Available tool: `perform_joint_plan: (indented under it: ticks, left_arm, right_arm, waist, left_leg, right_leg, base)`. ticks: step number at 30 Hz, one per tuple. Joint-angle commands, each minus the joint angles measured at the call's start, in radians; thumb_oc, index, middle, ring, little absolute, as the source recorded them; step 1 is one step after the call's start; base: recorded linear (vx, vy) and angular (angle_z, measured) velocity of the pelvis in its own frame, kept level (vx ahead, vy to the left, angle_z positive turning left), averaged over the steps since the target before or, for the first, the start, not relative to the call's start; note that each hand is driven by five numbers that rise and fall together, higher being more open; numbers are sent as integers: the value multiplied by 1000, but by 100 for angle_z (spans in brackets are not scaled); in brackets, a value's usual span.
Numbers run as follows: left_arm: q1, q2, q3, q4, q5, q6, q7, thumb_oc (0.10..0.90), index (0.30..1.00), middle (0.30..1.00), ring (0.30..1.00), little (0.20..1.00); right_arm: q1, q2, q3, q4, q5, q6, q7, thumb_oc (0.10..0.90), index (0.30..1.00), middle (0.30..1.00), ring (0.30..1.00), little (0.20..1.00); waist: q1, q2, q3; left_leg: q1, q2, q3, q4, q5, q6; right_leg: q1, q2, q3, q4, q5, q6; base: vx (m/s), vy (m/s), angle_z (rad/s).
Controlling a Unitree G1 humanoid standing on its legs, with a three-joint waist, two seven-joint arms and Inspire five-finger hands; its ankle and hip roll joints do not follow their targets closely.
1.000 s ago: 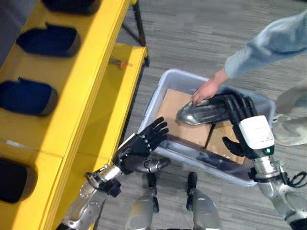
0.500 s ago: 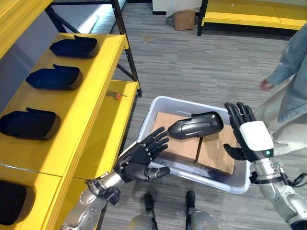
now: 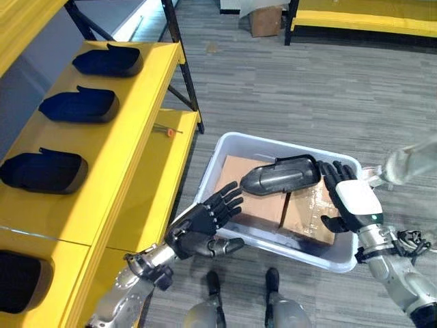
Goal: Move parts from the plastic box to the shelf.
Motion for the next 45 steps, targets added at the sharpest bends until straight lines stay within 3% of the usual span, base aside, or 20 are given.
perform_joint_plan:
  ticks: [1,4,8,12,17,22,24,26,29,31,34,36,37,39,42,44,45]
  left_arm:
    - [-120,-14,2,-51,-34,-52,-14,900,1000,1000,1000,1000]
    - [-151,-9,-12,-41,-28,-57,-12,900,1000,1000,1000,1000]
    - [-221,10,-36,-31,-33,-74,7,900,1000,1000,1000,1000]
    - [-250,6,-37,-28,-112,-35,5,900,1000,1000,1000,1000]
    - [-255,14,-35,-44,-17,-66,-30,900,1000,1000,1000,1000]
    - [-263,35,-43,-55,-54,-73,-15,900,1000,1000,1000,1000]
    - [-272,33,-43,-52,-50,-66,-22,900,1000,1000,1000,1000]
    - [-269,34,-40,-54,-48,-62,-30,900,1000,1000,1000,1000]
    - [-255,42,-34,-61,-51,-61,-43,900,1000,1000,1000,1000]
    - [-251,42,-28,-66,-51,-54,-47,900,1000,1000,1000,1000]
    - [-246,36,-17,-76,-37,-37,-49,900,1000,1000,1000,1000]
    - [-248,32,-18,-77,-30,-23,-53,900,1000,1000,1000,1000]
    - [-246,31,-13,-82,-25,-13,-57,900,1000,1000,1000,1000]
    - [-238,16,1,-82,-6,6,-77,900,1000,1000,1000,1000]
    - [-238,10,4,-82,1,11,-80,900,1000,1000,1000,1000]
    - [-233,1,9,-88,13,25,-79,900,1000,1000,1000,1000]
    - [-233,-1,9,-87,14,25,-79,900,1000,1000,1000,1000]
  right_arm:
    - [-239,-82,20,26,72,68,-65,900,1000,1000,1000,1000]
    - [-316,-95,55,100,97,75,-81,900,1000,1000,1000,1000]
    - [-517,-132,140,280,108,117,-155,900,1000,1000,1000,1000]
    - [-625,-148,178,366,103,127,-185,900,1000,1000,1000,1000]
    - [-695,-156,208,409,77,151,-159,900,1000,1000,1000,1000]
    - [-731,-158,254,466,103,188,-122,900,1000,1000,1000,1000]
    - [-788,-147,296,563,113,187,-65,900,1000,1000,1000,1000]
    - [-802,-149,311,583,111,188,-53,900,1000,1000,1000,1000]
    - [-824,-159,337,602,135,183,48,900,1000,1000,1000,1000]
    - [-841,-155,357,605,174,225,236,900,1000,1000,1000,1000]
    - [-836,-150,384,618,185,219,342,900,1000,1000,1000,1000]
    - [-855,-132,399,652,202,254,475,900,1000,1000,1000,1000]
    - [-855,-129,403,682,213,230,507,900,1000,1000,1000,1000]
    - [-850,-104,389,720,274,279,578,900,1000,1000,1000,1000]
    - [-832,-90,369,746,307,272,567,900,1000,1000,1000,1000]
    - [-810,-80,330,711,479,237,543,900,1000,1000,1000,1000]
    - [-809,-78,324,699,498,236,543,900,1000,1000,1000,1000]
  waist:
    - [41,-4,53]
    - [51,4,75]
    - [83,36,138]
    - [97,53,170]
    - [109,63,190]
    - [121,73,190]
    - [133,81,190]
    - [136,84,190]
    - [142,85,190]
    - [145,83,190]
    - [149,81,190]
    - [155,80,190]
    - [159,80,190]
    - [166,77,190]
    - [167,75,190]
    - [163,71,190]
    - [161,70,190]
  left_leg:
    - [-29,16,9,66,-102,-18]
    - [-52,12,1,69,-96,-19]
    - [-126,1,-17,78,-80,-21]
    - [-173,-8,-27,97,-79,-19]
    - [-210,-16,-34,107,-74,-18]
    - [-245,-17,-35,107,-65,-17]
    - [-265,-19,-36,105,-61,-18]
    - [-271,-18,-37,106,-60,-18]
    - [-275,-23,-39,107,-60,-17]
    - [-277,-23,-37,106,-59,-18]
    - [-278,-21,-37,107,-58,-18]
    - [-277,-19,-39,109,-57,-19]
    - [-275,-19,-42,109,-56,-18]
    - [-262,-18,-43,101,-53,-18]
    - [-258,-16,-43,100,-51,-18]
    - [-251,-14,-44,100,-53,-15]
    - [-251,-14,-44,101,-54,-15]
  right_leg:
    - [-22,-23,-7,219,-226,31]
    - [-44,-18,-13,234,-232,24]
    - [-125,-9,-33,286,-246,10]
    - [-182,-6,-38,338,-260,0]
    - [-229,-5,-42,376,-268,-5]
    - [-274,-4,-49,406,-275,-9]
    - [-304,-6,-54,428,-281,-12]
    - [-312,-8,-56,435,-282,-13]
    - [-322,-15,-59,453,-290,-13]
    - [-326,-17,-63,455,-291,-12]
    - [-328,-18,-66,461,-292,-14]
    - [-328,-19,-68,468,-294,-16]
    - [-327,-19,-70,471,-294,-16]
    - [-314,-15,-73,464,-292,-18]
    - [-310,-13,-73,461,-290,-17]
    - [-303,-11,-69,455,-286,-16]
    - [-303,-11,-68,455,-286,-16]
  base:
    - [-159,-66,9]
    - [-125,-57,13]
    - [-141,-71,6]
    - [-78,-35,5]
    - [-56,-39,6]
    - [-23,-23,4]
    - [-38,-49,1]
    - [-10,-32,1]
    - [-1,-35,9]
    - [-9,-28,5]
    - [6,-13,0]
    - [24,-42,6]
    - [21,-37,8]
    - [29,-44,7]
    - [14,-14,3]
    - [33,-18,4]
    - [25,-8,4]
